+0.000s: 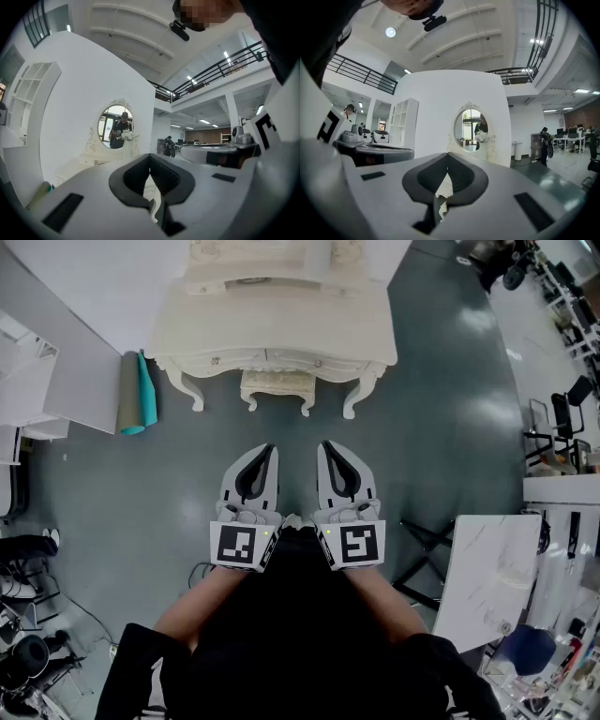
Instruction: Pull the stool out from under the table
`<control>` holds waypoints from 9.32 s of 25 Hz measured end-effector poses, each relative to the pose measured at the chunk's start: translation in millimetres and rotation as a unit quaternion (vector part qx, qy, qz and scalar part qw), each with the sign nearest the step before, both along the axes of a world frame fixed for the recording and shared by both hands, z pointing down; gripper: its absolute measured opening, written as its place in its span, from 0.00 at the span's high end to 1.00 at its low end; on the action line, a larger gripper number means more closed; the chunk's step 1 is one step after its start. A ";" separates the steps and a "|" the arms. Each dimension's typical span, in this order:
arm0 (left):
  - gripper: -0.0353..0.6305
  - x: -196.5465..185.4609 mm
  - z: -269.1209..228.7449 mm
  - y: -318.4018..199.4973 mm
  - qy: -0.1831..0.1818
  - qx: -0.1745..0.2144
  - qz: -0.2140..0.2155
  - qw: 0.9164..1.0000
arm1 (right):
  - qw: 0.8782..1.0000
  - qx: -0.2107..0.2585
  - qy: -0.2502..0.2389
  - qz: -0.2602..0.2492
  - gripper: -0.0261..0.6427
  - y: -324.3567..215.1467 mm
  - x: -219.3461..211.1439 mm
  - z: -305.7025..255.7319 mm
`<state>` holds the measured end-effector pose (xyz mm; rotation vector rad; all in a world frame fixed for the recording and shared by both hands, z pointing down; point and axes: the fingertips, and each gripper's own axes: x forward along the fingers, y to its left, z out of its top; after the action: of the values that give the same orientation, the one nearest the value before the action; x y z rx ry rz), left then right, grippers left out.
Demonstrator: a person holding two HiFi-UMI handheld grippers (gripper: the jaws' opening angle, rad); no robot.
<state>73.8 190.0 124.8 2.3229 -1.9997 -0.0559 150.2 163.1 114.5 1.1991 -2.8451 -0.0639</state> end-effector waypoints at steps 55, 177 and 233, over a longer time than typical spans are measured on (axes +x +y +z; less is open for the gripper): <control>0.93 -208.7 48.5 -188.0 0.031 -0.038 0.018 0.999 | 0.997 -0.058 0.022 0.050 0.93 -201.3 -140.9 39.6; 0.45 -275.0 747.6 -357.3 0.042 -0.405 0.115 0.906 | 0.920 -0.355 0.160 0.053 0.42 -390.8 -77.0 747.7; 0.45 -208.8 761.1 -133.5 0.043 -0.499 0.102 0.860 | 0.883 -0.417 0.206 0.059 0.43 -179.0 -16.9 762.2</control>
<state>-135.0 56.4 886.0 1.7333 -1.2185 0.6976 133.3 -15.9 876.7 0.9776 -2.0304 0.7356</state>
